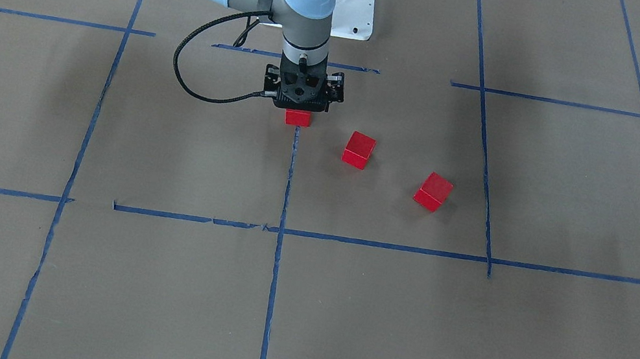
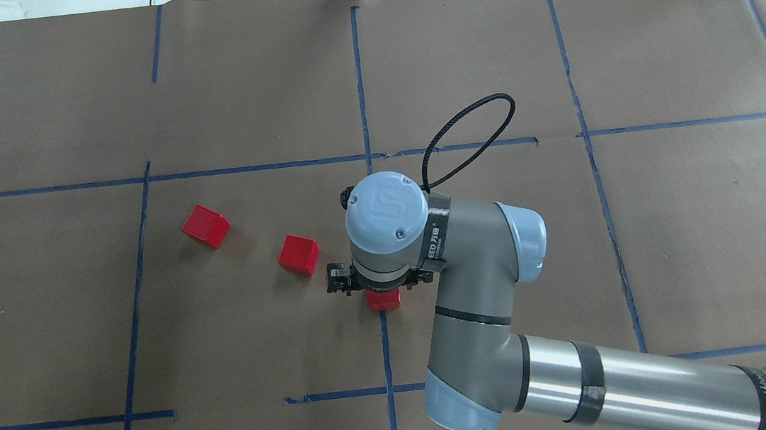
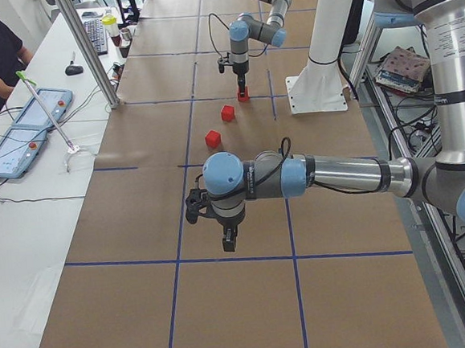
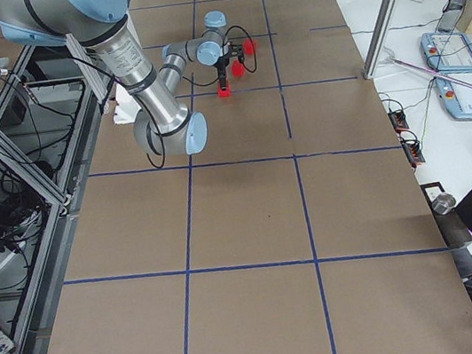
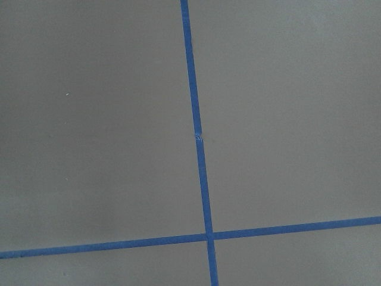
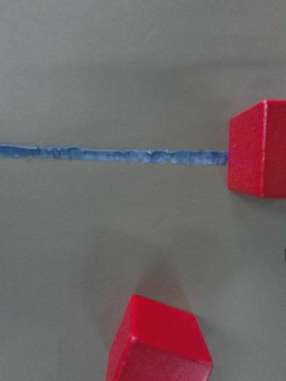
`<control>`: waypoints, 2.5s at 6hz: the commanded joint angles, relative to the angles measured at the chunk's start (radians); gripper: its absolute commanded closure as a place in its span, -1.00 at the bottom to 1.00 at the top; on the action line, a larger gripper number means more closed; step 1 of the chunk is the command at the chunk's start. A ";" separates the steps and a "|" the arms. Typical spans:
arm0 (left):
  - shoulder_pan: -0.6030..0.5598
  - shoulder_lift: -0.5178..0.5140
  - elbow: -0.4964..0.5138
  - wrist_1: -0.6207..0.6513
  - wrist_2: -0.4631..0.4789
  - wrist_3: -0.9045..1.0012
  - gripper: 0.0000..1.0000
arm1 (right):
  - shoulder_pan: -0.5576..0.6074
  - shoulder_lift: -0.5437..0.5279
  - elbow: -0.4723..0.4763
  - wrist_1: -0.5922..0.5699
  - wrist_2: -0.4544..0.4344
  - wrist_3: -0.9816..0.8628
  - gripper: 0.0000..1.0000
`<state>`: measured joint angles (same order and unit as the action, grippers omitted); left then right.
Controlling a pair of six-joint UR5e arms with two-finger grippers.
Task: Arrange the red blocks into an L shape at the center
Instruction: 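Lower the red cube at the center and open the right gripper, then grasp the nearer red cube with the left gripper while the right arm withdraws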
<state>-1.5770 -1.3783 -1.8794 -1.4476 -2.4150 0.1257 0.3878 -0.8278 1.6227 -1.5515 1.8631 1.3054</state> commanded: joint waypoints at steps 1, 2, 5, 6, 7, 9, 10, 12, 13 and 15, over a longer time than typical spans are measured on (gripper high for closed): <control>0.029 -0.002 -0.001 -0.045 -0.057 -0.006 -1.00 | 0.038 -0.110 0.170 -0.028 0.010 0.000 -1.00; 0.050 -0.013 -0.001 -0.074 -0.103 -0.067 -1.00 | 0.068 -0.132 0.242 -0.074 0.019 0.000 -1.00; 0.373 -0.068 -0.001 -0.403 -0.107 -0.411 -1.00 | 0.224 -0.264 0.359 -0.068 0.223 -0.018 -1.00; 0.455 -0.089 0.003 -0.557 -0.104 -0.557 -1.00 | 0.247 -0.305 0.373 -0.065 0.232 -0.064 -1.00; 0.529 -0.155 0.005 -0.626 -0.099 -0.741 -1.00 | 0.288 -0.353 0.378 -0.065 0.244 -0.151 -1.00; 0.735 -0.378 0.023 -0.620 -0.075 -0.967 -1.00 | 0.400 -0.468 0.413 -0.064 0.332 -0.305 -1.00; 0.815 -0.451 0.028 -0.617 0.060 -0.998 -1.00 | 0.454 -0.522 0.417 -0.064 0.358 -0.395 -1.00; 0.894 -0.593 0.130 -0.591 0.155 -0.999 -1.00 | 0.502 -0.580 0.413 -0.064 0.357 -0.477 -1.00; 0.944 -0.635 0.140 -0.514 0.257 -0.997 -1.00 | 0.500 -0.582 0.413 -0.064 0.355 -0.477 -1.00; 1.009 -0.704 0.169 -0.409 0.373 -0.996 -1.00 | 0.499 -0.582 0.411 -0.064 0.352 -0.477 -1.00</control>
<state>-0.5956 -2.0437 -1.7314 -1.9025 -2.0849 -0.8709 0.8873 -1.4091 2.0351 -1.6153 2.2166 0.8292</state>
